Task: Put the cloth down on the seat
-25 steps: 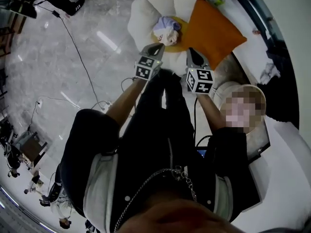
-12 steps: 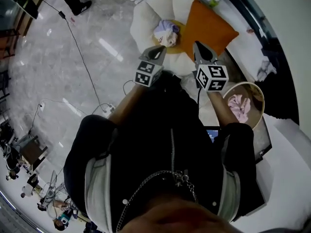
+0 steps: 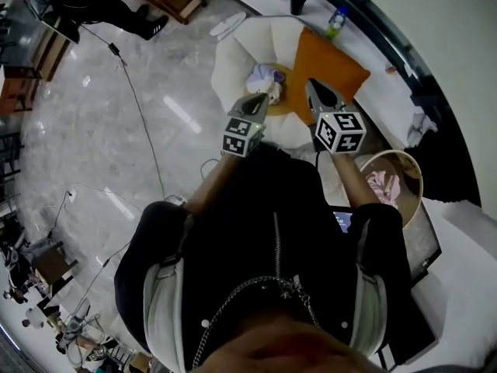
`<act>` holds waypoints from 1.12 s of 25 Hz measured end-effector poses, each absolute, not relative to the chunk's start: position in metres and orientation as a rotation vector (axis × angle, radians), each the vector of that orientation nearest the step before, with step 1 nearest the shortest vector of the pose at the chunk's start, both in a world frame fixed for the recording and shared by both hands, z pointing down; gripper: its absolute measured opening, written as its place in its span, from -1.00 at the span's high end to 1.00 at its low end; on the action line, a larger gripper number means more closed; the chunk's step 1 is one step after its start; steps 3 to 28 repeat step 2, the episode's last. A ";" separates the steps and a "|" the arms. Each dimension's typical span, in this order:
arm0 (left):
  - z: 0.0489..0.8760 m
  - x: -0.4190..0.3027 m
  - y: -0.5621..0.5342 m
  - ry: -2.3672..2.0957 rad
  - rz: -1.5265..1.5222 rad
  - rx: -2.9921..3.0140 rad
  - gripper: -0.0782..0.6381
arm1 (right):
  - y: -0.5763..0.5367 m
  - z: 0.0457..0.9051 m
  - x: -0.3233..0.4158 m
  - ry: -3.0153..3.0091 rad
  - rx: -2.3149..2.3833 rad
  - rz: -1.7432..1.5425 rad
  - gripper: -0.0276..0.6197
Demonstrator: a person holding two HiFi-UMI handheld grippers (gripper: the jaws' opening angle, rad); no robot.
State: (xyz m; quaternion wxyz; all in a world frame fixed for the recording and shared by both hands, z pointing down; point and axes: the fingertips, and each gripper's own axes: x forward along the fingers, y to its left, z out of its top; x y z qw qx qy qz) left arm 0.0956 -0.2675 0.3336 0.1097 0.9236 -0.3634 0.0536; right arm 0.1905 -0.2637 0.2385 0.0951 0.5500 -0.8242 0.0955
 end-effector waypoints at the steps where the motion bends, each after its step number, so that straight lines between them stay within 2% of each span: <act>1: 0.333 0.096 -0.262 -1.064 0.157 2.715 0.76 | -0.258 0.238 0.190 -2.441 1.628 0.281 0.91; 28: 0.333 0.097 -0.257 -1.060 0.157 2.716 0.76 | -0.253 0.238 0.189 -2.438 1.625 0.279 0.91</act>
